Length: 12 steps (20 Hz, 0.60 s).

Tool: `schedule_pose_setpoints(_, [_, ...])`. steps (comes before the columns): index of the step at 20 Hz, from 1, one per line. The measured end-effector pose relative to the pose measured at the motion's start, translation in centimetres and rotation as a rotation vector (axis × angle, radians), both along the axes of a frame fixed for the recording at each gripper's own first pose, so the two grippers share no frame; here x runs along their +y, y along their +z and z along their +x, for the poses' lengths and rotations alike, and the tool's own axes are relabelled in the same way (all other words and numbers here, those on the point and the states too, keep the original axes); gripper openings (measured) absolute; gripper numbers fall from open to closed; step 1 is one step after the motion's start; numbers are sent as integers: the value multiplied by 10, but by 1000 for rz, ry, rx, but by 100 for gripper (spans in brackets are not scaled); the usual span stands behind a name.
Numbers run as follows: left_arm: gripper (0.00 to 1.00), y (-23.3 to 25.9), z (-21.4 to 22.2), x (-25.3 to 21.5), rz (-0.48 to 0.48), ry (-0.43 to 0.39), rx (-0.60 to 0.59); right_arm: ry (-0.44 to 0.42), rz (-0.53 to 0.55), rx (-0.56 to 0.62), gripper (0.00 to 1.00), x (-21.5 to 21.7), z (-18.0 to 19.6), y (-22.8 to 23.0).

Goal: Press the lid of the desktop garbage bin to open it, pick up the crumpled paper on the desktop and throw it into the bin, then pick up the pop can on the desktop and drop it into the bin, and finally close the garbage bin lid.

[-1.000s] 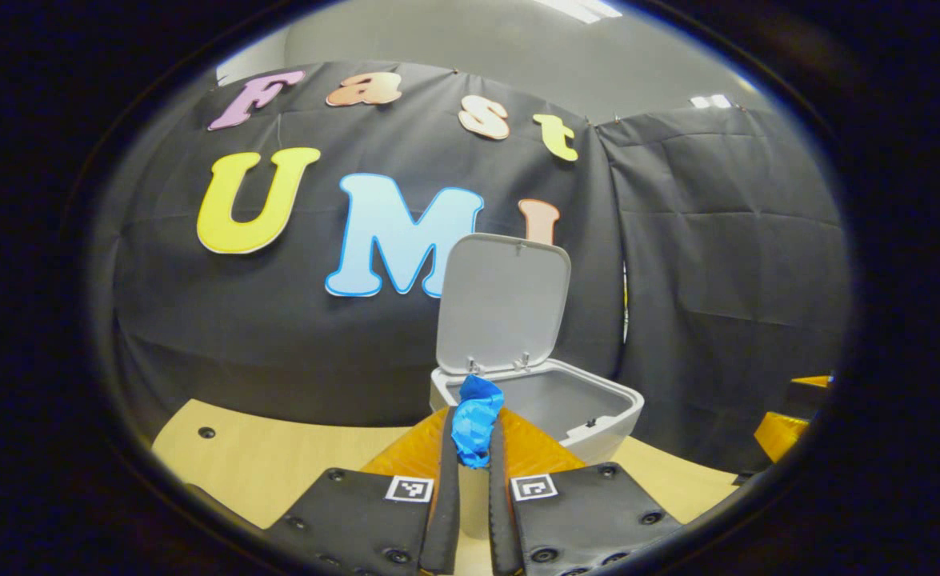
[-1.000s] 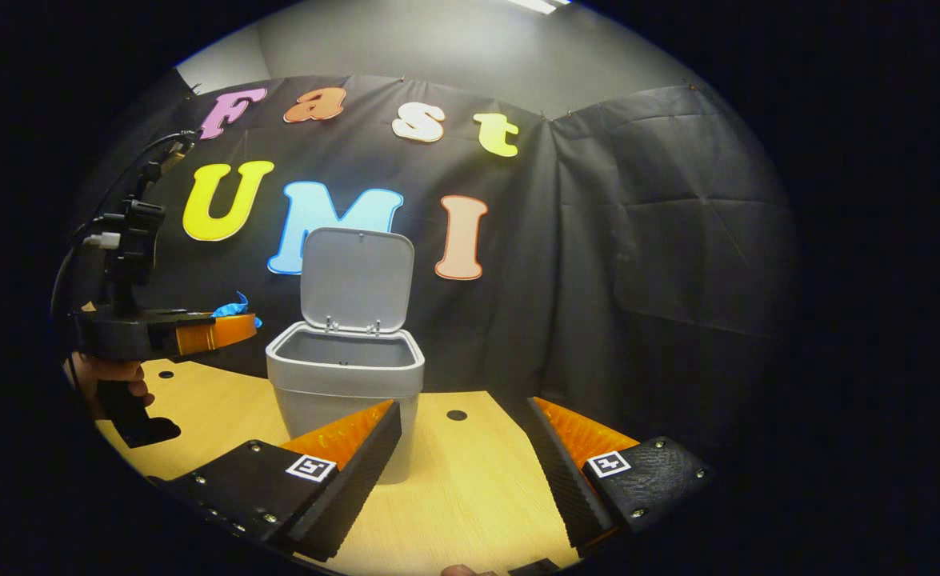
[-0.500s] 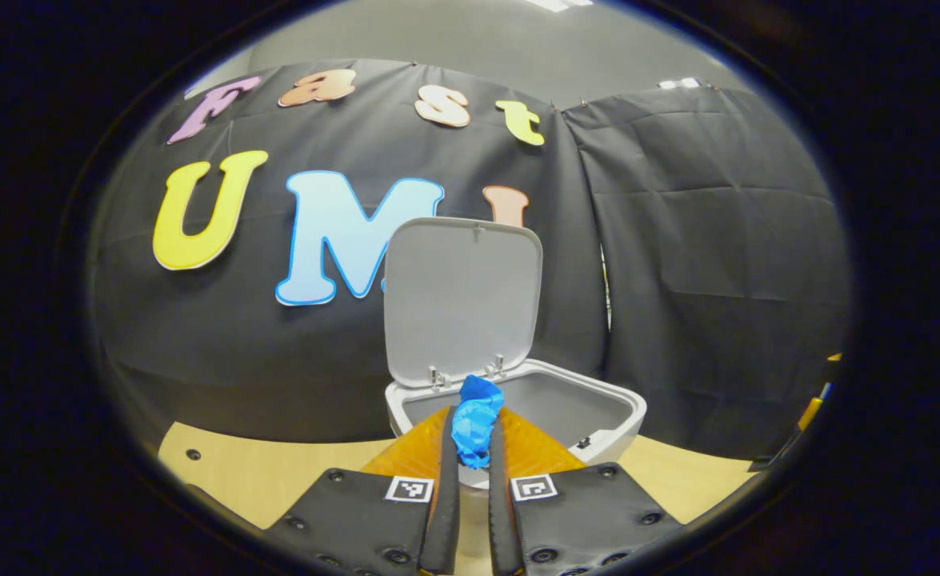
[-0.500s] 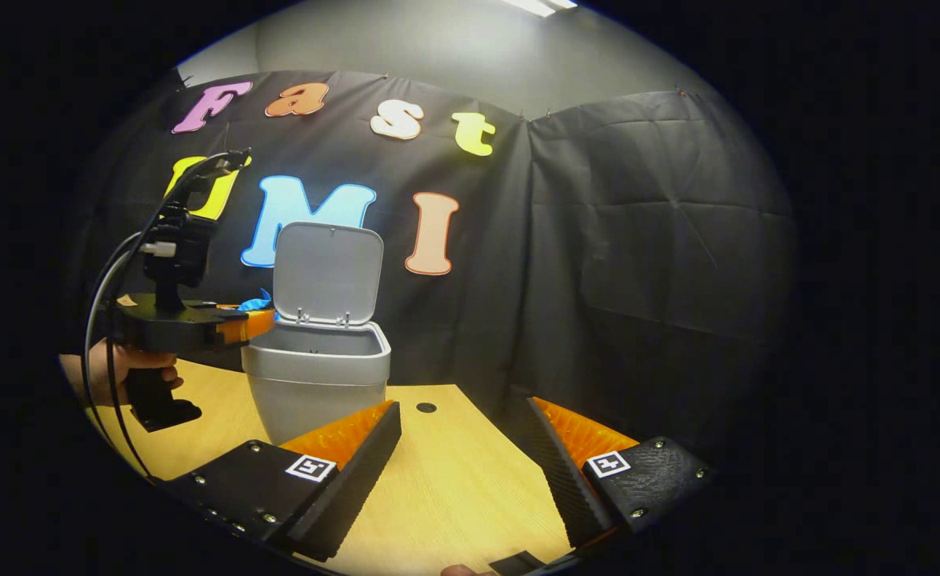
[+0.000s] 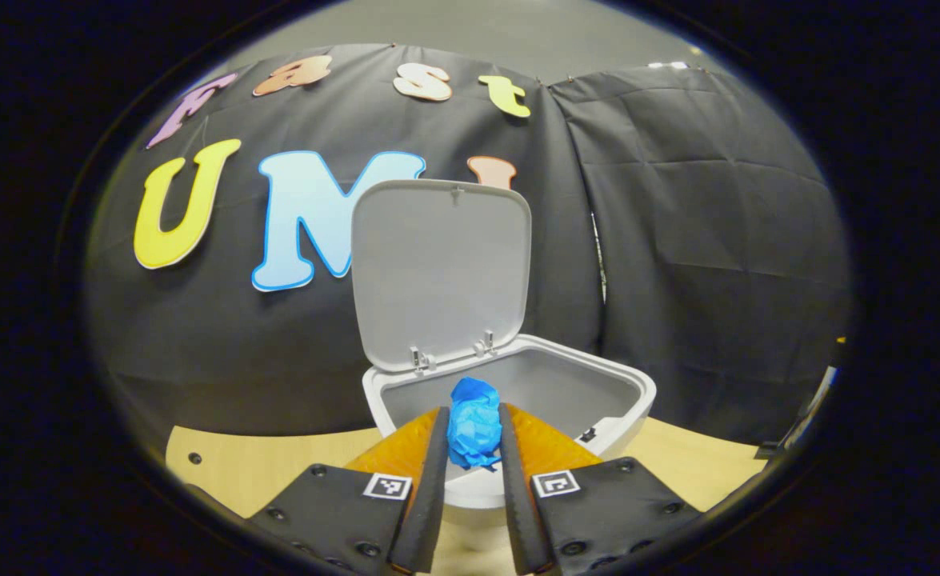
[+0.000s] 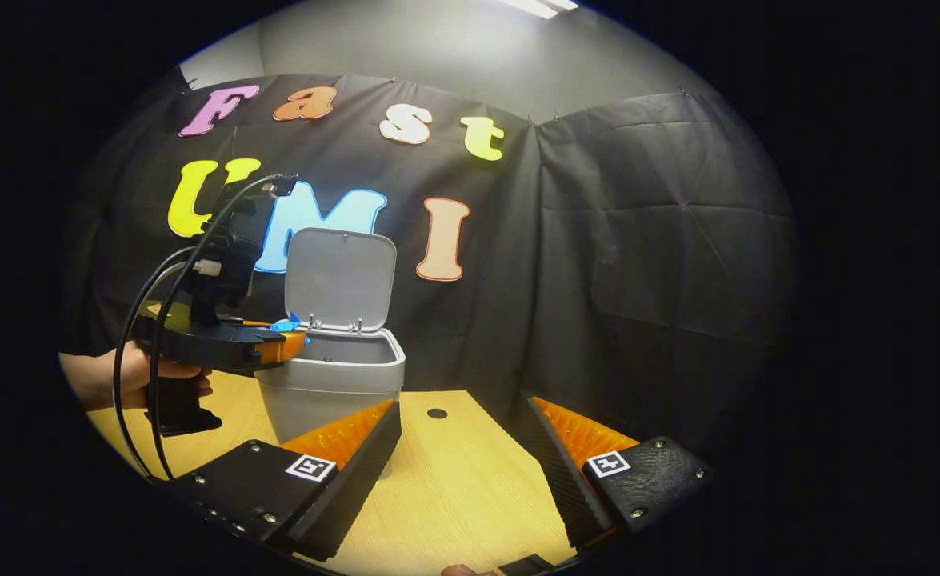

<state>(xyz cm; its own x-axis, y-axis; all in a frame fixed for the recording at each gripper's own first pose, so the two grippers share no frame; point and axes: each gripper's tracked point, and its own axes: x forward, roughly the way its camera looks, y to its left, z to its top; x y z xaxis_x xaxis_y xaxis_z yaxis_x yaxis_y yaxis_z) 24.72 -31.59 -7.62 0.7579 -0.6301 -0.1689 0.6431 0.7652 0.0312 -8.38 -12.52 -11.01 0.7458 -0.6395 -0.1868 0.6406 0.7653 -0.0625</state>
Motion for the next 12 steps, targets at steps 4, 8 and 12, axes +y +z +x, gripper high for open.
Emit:
schedule_pose_setpoints(4, [59,2,-7,-2,-17,-19,11,6,8,-8,98,2,2,-1])
schedule_pose_setpoints(8, [86,8,-15,4,-45,-24,13,35,8,-7,98,7,9,-3])
schedule_pose_setpoints(12, [94,19,-20,21,-68,5,-1,79,11,-17,99,17,17,-3])
